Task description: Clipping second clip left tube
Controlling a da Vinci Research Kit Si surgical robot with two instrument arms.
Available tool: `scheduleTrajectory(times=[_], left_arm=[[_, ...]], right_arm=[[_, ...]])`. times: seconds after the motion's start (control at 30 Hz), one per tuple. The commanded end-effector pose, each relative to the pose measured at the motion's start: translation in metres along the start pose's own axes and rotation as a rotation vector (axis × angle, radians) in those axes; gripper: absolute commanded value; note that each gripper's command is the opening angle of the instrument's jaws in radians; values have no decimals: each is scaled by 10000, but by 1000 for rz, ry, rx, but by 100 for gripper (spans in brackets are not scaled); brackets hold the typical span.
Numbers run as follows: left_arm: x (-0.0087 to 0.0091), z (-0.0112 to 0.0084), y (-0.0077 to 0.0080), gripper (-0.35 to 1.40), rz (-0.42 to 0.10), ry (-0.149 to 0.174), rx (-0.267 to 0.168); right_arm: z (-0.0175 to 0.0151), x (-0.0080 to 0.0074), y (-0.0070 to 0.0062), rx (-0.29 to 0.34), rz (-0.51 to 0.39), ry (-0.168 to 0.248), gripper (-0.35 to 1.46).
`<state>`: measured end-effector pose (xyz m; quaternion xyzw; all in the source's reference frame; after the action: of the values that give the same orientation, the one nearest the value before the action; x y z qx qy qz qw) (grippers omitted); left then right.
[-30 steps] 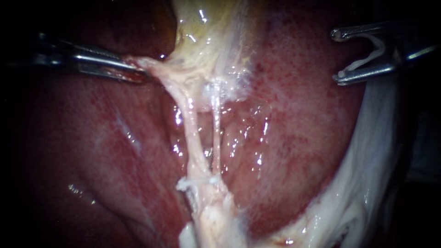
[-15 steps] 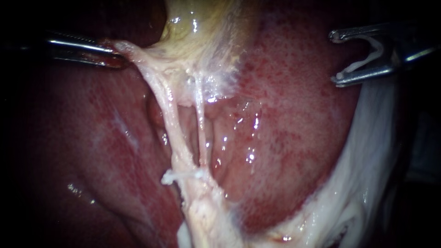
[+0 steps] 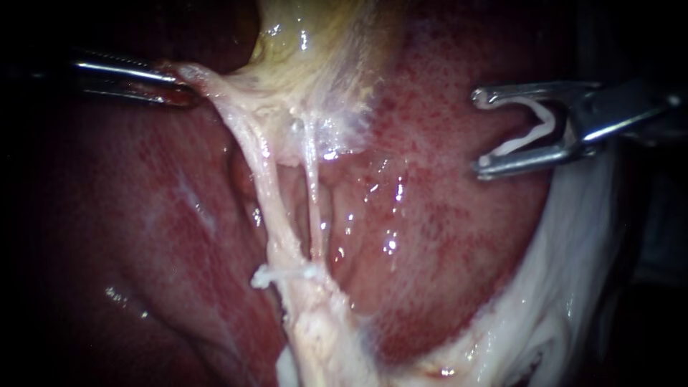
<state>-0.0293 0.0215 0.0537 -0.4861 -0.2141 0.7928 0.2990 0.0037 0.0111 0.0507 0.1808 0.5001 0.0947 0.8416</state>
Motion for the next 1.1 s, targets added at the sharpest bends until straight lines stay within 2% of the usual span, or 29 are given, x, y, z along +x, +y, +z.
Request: scheduleTrajectory(times=[0.03, 0.37, 0.6, 1.1], left_arm=[[0, 0, 0, -35, 0, 0, 1], [0, 0, 0, -35, -1, 0, 1], [0, 0, 0, -35, -1, 0, 2], [-1, 0, 0, -35, -1, 0, 3]], right_arm=[[6, -1, -3, 7, 11, 2, 48], [60, -3, -26, 89, 209, 19, 48], [92, 3, -38, 143, 325, 62, 48], [157, -1, -52, 210, 408, 87, 49]])
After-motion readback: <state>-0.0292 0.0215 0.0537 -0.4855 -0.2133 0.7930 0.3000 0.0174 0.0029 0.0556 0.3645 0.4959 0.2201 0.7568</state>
